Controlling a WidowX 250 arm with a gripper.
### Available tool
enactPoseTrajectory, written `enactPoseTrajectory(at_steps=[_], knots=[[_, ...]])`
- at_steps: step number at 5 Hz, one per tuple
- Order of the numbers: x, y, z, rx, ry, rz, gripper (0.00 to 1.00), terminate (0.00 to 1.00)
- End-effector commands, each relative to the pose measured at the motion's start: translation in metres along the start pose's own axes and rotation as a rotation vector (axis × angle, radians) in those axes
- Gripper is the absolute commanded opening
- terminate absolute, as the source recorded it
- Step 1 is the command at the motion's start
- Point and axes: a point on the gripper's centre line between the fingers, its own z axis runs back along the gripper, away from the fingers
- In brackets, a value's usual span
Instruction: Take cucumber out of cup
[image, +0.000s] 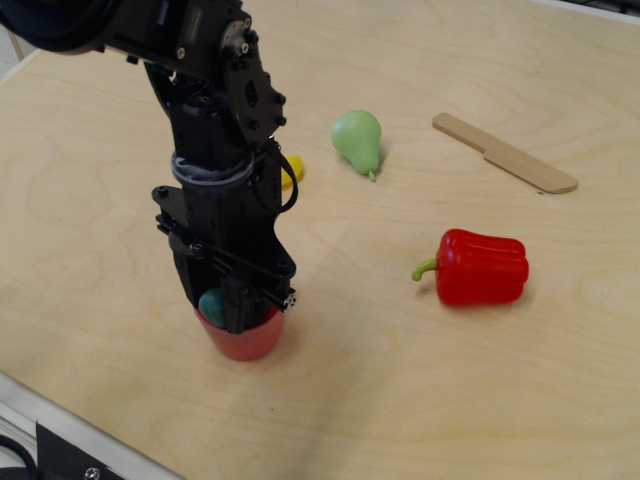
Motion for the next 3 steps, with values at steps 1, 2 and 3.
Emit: enactPoseTrajectory(at_steps=[1, 2, 3], knots=[[0.010, 0.011, 0.020, 0.029, -0.059, 0.033, 0.00, 0.00], [0.017, 0.013, 0.043, 0.045, -0.084, 0.070, 0.00, 0.00], [0.024, 0.013, 0.065, 0.068, -0.108, 0.112, 0.00, 0.00]])
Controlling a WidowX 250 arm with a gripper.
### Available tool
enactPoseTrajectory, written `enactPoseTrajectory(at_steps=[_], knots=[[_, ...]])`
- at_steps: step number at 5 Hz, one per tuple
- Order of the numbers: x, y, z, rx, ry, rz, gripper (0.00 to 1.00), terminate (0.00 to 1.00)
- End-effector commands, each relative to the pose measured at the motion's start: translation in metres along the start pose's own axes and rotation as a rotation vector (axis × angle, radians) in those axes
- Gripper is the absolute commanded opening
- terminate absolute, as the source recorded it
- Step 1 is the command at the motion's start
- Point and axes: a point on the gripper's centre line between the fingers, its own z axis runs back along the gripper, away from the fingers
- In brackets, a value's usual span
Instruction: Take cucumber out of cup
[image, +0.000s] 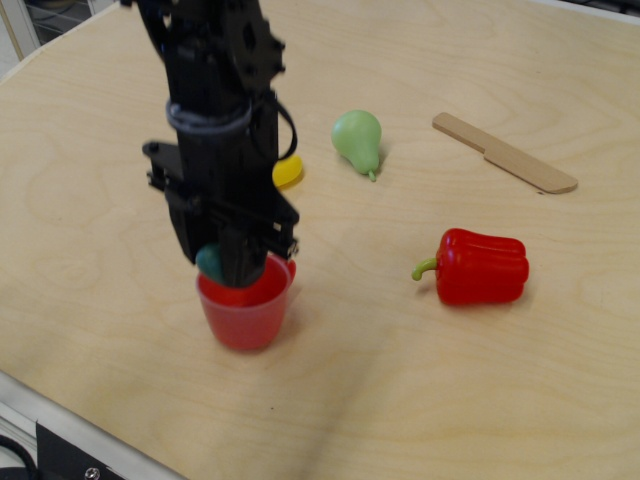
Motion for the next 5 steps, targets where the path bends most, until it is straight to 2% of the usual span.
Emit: enactPoseTrajectory(at_steps=[1, 2, 3, 4, 5], knots=[[0.024, 0.001, 0.056, 0.075, -0.085, 0.059, 0.00, 0.00], [0.039, -0.012, 0.075, 0.061, -0.144, 0.050, 0.00, 0.00], [0.068, -0.024, 0.066, -0.062, -0.232, -0.070, 0.00, 0.00], [0.091, -0.025, 0.047, -0.056, -0.270, -0.078, 0.00, 0.00], [0.103, -0.020, 0.028, -0.020, -0.267, -0.028, 0.00, 0.00]])
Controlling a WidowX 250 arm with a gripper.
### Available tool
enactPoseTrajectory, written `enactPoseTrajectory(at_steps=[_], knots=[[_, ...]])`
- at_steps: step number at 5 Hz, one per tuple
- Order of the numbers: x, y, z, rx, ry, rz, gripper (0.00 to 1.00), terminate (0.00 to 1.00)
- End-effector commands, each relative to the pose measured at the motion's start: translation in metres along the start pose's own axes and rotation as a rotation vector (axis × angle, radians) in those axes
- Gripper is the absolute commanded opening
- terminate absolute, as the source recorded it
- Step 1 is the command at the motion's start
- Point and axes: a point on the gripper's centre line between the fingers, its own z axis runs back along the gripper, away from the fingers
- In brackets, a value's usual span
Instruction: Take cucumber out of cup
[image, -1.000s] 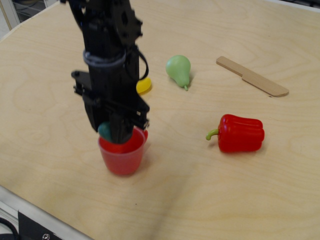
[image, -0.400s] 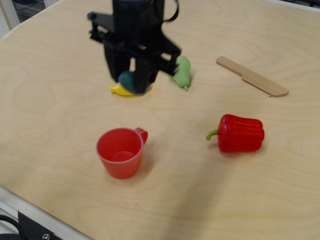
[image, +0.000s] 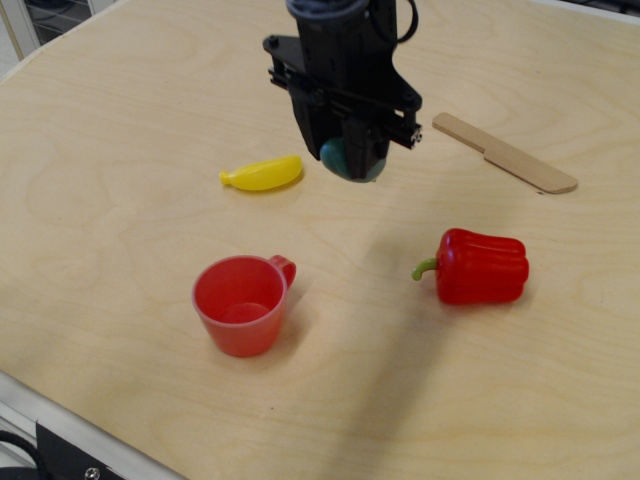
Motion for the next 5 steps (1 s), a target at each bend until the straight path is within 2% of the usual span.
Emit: enactPoseTrajectory(at_steps=[1, 2, 4, 5], knots=[[0.020, 0.020, -0.017, 0.043, -0.058, 0.074, 0.00, 0.00], [0.014, 0.027, -0.032, 0.055, -0.011, 0.100, 0.00, 0.00], [-0.004, 0.042, -0.068, 0.060, 0.043, 0.145, 0.00, 0.00], [-0.008, 0.042, -0.072, 0.018, 0.042, 0.143, 0.00, 0.00]])
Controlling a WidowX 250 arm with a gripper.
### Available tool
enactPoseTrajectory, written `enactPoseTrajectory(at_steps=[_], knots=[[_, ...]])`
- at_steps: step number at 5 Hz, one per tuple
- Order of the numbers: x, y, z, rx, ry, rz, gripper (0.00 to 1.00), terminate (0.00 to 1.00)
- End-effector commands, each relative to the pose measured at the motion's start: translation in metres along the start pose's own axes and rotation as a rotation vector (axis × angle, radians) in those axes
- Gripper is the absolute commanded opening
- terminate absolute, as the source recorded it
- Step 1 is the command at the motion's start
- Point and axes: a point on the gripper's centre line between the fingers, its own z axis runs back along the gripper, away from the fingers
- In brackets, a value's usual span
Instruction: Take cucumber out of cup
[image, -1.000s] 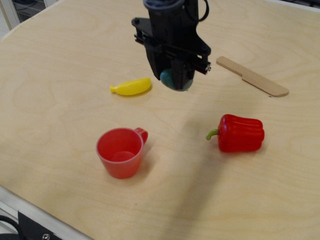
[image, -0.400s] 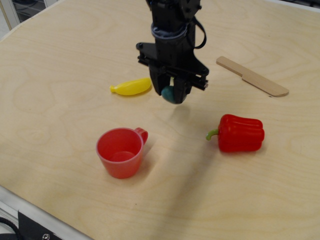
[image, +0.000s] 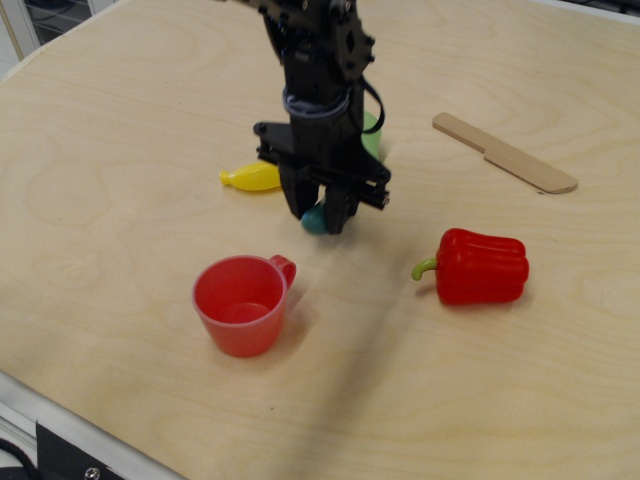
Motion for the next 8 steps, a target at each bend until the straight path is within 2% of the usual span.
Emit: enactPoseTrajectory(at_steps=[1, 2, 3, 4, 6, 7, 8], knots=[[-0.005, 0.004, -0.002, -0.041, -0.033, -0.007, 0.00, 0.00], [-0.007, 0.003, 0.004, -0.023, -0.047, -0.009, 0.00, 0.00], [-0.008, 0.005, 0.024, -0.022, -0.100, 0.023, 1.00, 0.00], [-0.005, 0.007, 0.046, -0.028, -0.077, 0.050, 1.00, 0.00], [0.006, 0.007, 0.078, 0.035, -0.107, 0.098, 1.00, 0.00], [0.006, 0.007, 0.078, 0.035, -0.107, 0.098, 1.00, 0.00], [0.006, 0.007, 0.078, 0.035, -0.107, 0.098, 1.00, 1.00]])
